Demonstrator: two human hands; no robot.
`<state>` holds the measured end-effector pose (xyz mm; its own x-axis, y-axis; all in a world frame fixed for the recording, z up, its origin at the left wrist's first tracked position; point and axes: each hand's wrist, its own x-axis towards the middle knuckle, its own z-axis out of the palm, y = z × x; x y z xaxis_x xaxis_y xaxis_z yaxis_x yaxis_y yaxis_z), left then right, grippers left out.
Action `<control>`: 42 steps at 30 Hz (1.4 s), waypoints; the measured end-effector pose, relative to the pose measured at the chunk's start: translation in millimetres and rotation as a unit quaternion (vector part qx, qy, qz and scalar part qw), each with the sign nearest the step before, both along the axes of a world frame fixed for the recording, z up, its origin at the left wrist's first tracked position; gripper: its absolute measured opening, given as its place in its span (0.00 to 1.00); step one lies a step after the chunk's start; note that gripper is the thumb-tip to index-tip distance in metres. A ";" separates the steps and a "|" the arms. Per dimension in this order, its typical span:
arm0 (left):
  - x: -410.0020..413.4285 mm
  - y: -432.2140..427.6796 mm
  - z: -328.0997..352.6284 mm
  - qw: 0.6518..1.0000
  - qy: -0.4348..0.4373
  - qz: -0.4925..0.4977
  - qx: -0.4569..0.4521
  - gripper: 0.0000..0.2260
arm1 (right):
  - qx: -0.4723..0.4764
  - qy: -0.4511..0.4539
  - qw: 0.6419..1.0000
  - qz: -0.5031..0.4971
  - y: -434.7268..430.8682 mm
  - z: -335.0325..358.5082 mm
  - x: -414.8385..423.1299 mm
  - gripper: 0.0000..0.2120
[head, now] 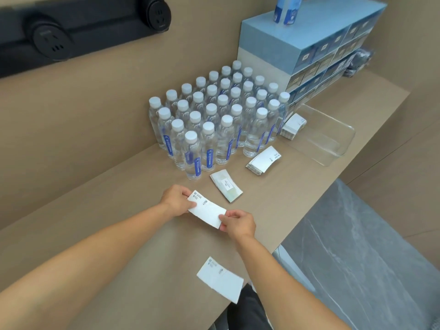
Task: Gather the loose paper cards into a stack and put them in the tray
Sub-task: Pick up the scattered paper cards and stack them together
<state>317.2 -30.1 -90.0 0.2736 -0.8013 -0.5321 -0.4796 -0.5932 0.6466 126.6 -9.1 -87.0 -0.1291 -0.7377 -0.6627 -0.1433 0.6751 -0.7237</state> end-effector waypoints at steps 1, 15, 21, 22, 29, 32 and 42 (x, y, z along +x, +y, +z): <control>-8.0 -11.1 3.2 1.000 -0.008 -0.007 -0.013 0.07 | -0.005 -0.001 1.000 -0.013 -9.2 4.4 -6.7 0.04; -83.2 -116.6 0.2 0.942 -0.274 -0.193 -0.017 0.12 | 0.069 0.006 0.997 -0.045 -90.3 -5.1 -39.0 0.06; -79.2 -121.4 -12.6 0.931 -0.297 -0.211 0.016 0.13 | 0.064 0.037 0.997 -0.018 -106.2 -22.3 -33.2 0.06; -76.7 -121.1 -14.6 0.931 -0.296 -0.211 0.016 0.13 | 0.065 0.040 0.997 -0.015 -107.0 -23.1 -32.3 0.05; -73.4 -120.0 -19.5 0.929 -0.299 -0.218 0.009 0.14 | 0.067 0.063 0.996 0.009 -108.5 -28.3 -29.5 0.04; -75.0 -120.1 -23.0 0.927 -0.306 -0.218 0.004 0.14 | 0.061 0.070 0.996 0.015 -108.3 -32.6 -28.7 0.06; -71.1 -112.1 -21.5 0.914 -0.323 -0.242 -0.023 0.11 | 0.014 0.099 0.995 0.023 -98.2 -37.5 -30.0 0.12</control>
